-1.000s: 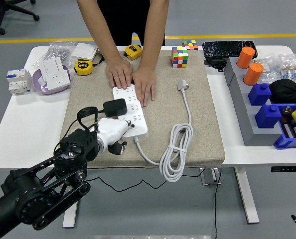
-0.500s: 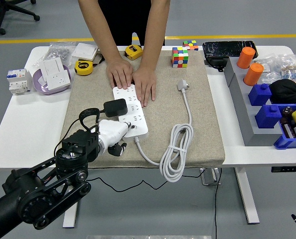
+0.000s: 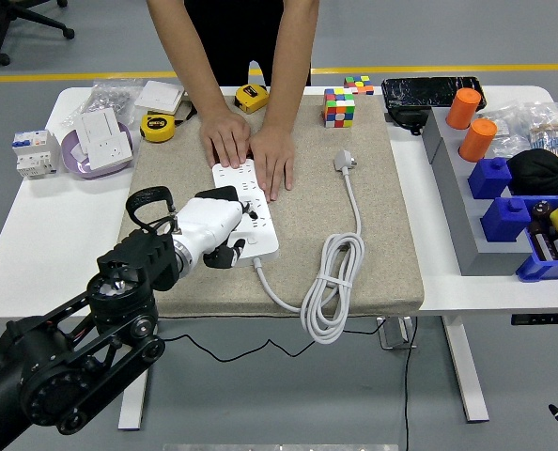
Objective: Pick up the plug,place it near the board,insert it into the board,press the button
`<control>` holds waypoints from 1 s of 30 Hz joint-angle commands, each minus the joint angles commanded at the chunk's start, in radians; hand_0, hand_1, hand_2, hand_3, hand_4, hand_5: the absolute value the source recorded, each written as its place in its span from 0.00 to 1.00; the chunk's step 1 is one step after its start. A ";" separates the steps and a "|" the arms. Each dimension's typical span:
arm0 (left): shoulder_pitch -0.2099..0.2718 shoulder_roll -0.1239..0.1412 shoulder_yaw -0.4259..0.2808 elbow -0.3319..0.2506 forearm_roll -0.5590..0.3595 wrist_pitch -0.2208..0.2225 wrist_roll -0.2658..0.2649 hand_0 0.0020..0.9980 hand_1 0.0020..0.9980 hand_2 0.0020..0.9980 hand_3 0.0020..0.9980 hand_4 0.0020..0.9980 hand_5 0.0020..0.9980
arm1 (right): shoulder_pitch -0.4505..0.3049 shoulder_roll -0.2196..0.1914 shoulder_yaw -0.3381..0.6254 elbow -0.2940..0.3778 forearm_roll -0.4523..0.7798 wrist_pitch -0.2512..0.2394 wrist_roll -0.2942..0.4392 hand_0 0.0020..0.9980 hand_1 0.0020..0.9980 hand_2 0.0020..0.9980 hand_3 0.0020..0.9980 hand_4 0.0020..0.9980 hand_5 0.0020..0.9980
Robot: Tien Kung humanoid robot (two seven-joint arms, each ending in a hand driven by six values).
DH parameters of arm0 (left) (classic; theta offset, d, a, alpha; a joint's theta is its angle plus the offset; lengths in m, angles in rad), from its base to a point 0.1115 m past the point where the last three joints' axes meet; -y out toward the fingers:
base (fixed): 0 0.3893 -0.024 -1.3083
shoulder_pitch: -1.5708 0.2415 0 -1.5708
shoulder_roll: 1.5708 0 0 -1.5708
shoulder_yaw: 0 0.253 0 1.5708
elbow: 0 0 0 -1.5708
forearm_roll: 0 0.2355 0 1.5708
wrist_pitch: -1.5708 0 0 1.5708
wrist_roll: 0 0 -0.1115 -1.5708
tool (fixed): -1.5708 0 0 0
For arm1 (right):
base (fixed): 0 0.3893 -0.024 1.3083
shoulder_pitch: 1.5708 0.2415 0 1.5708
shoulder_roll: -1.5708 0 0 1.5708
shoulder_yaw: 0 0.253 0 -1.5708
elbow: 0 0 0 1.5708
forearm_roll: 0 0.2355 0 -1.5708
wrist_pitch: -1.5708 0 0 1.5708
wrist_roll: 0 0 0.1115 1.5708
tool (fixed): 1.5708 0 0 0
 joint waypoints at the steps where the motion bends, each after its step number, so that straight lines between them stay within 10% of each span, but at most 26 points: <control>1: 0.019 -0.004 -0.026 -0.024 -0.015 0.039 -0.031 0.17 0.09 0.22 0.75 0.47 0.06 | -0.001 0.000 0.000 0.000 -0.001 0.000 0.000 0.96 0.91 0.86 0.87 1.00 1.00; 4: 0.075 -0.013 -0.079 -0.033 -0.113 0.152 -0.140 0.17 0.09 0.22 0.75 0.47 0.06 | -0.006 0.001 0.006 0.000 -0.007 0.001 -0.002 0.96 0.91 0.86 0.87 1.00 1.00; 5: 0.086 -0.013 -0.086 -0.028 -0.143 0.181 -0.170 0.72 0.82 0.80 1.00 0.87 0.26 | -0.007 0.002 0.008 0.000 -0.010 0.001 -0.003 0.96 0.91 0.86 0.88 1.00 1.00; 10: 0.160 0.004 -0.077 -0.017 -0.351 0.343 -0.375 0.72 0.82 0.80 1.00 0.87 0.26 | -0.008 0.003 0.001 0.000 -0.004 0.003 -0.002 0.96 0.91 0.86 0.88 1.00 1.00; 11: 0.175 0.007 -0.075 -0.019 -0.397 0.349 -0.420 0.98 1.00 1.00 1.00 0.95 0.30 | -0.008 0.003 0.001 0.000 -0.004 0.003 -0.002 0.96 0.91 0.86 0.88 1.00 1.00; 16: 0.210 0.025 -0.064 -0.025 -0.605 0.262 -0.497 0.98 1.00 1.00 1.00 0.95 0.30 | -0.010 0.003 0.001 0.000 -0.010 0.007 -0.007 0.96 0.91 0.86 0.88 1.00 1.00; 22: 0.201 0.062 -0.079 -0.016 -0.865 0.236 -0.447 0.88 0.99 1.00 1.00 0.94 0.32 | -0.010 0.003 -0.006 0.000 -0.007 0.008 -0.007 0.96 0.90 0.86 0.87 1.00 1.00; 23: 0.198 0.064 -0.083 -0.015 -0.904 0.240 -0.440 0.39 0.52 0.56 1.00 0.80 0.22 | -0.010 0.003 -0.006 0.000 -0.006 0.008 -0.006 0.96 0.90 0.86 0.87 1.00 1.00; 28: 0.167 0.076 -0.106 -0.004 -0.798 0.261 -0.361 0.39 0.52 0.56 1.00 0.80 0.22 | -0.007 0.002 -0.004 0.000 -0.005 0.008 -0.007 0.96 0.90 0.86 0.87 1.00 1.00; 29: 0.158 0.079 -0.108 0.002 -0.760 0.258 -0.344 0.10 0.08 0.19 0.90 0.64 0.10 | -0.007 0.002 -0.002 0.000 -0.007 0.008 -0.008 0.96 0.90 0.85 0.87 1.00 1.00; 30: 0.149 0.082 -0.110 0.008 -0.714 0.247 -0.325 0.10 0.08 0.19 0.90 0.64 0.10 | -0.007 0.002 0.000 0.000 -0.008 0.007 -0.008 0.96 0.90 0.85 0.87 1.00 1.00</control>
